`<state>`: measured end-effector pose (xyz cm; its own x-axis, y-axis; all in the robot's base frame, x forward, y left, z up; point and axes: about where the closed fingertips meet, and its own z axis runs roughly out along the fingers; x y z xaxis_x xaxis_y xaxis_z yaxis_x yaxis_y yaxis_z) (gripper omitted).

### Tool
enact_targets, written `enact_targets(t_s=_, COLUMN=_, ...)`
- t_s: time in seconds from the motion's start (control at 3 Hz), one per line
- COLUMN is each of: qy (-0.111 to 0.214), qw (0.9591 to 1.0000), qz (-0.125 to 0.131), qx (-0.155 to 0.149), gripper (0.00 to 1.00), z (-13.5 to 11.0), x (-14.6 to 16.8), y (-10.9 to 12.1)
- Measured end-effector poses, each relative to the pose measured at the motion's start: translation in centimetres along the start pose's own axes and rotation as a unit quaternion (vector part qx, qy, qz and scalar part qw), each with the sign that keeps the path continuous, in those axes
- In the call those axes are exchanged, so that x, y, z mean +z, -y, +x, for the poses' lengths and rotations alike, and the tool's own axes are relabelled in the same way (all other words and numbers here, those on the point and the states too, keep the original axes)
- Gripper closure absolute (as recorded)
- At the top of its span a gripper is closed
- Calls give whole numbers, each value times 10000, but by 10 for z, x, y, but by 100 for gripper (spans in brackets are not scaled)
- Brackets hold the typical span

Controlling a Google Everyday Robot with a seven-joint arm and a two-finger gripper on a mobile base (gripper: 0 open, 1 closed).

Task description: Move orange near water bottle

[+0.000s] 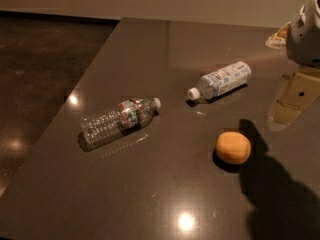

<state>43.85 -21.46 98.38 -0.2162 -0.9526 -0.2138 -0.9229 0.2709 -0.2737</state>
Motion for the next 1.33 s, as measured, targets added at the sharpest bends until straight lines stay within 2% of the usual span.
enact_targets(t_s=0.67, qy=-7, qw=10000, qz=-73, qx=7, gripper=0, z=0, x=10, y=-3)
enact_targets(t_s=1.0, qy=-99, qw=9997, qz=-224, qx=18, gripper=0, z=5, x=26, y=-8)
enact_targets(t_s=1.33, qy=-41, qw=9988, qz=-478, qx=135, gripper=0, z=12, x=46, y=-16)
